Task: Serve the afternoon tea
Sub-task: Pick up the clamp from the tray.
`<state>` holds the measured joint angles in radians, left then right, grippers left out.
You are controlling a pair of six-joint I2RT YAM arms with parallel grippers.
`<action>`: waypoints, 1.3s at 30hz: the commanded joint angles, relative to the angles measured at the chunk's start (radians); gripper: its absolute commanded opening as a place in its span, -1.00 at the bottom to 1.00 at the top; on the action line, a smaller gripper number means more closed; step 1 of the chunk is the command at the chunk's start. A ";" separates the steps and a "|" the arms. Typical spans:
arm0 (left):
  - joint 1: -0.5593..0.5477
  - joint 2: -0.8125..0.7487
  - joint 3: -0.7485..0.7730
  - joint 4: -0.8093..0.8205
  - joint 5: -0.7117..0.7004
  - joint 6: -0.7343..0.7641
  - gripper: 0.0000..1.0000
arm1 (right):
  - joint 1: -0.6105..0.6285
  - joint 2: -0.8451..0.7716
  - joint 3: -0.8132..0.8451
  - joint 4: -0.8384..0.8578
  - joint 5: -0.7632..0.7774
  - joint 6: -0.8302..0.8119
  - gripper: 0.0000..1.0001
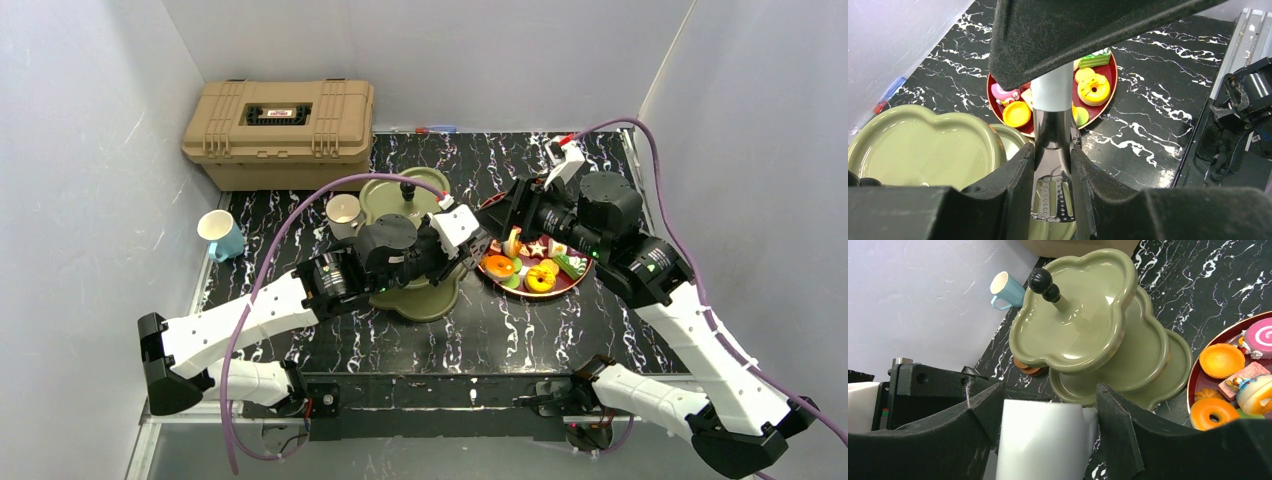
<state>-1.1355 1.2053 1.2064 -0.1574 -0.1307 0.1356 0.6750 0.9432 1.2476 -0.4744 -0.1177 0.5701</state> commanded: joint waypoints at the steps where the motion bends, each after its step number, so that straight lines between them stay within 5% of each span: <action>1: -0.004 -0.037 0.004 0.072 -0.021 0.025 -0.95 | 0.006 -0.010 -0.017 0.013 -0.052 0.030 0.49; 15: -0.004 -0.041 -0.028 0.140 -0.050 0.089 -1.00 | 0.006 0.017 -0.013 -0.044 -0.072 0.028 0.54; 22: -0.004 -0.043 -0.032 0.119 -0.024 0.076 -1.00 | 0.006 0.035 -0.014 -0.015 -0.086 0.036 0.21; 34: -0.004 -0.052 -0.038 0.107 0.051 0.036 -1.00 | 0.006 0.064 -0.008 0.077 -0.083 0.049 0.37; 39: -0.004 -0.060 -0.043 0.102 0.044 0.046 -1.00 | 0.006 0.060 -0.018 0.078 -0.077 0.046 0.12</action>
<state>-1.1271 1.1831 1.1652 -0.1123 -0.1513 0.1741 0.6701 1.0039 1.2209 -0.4683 -0.1406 0.6022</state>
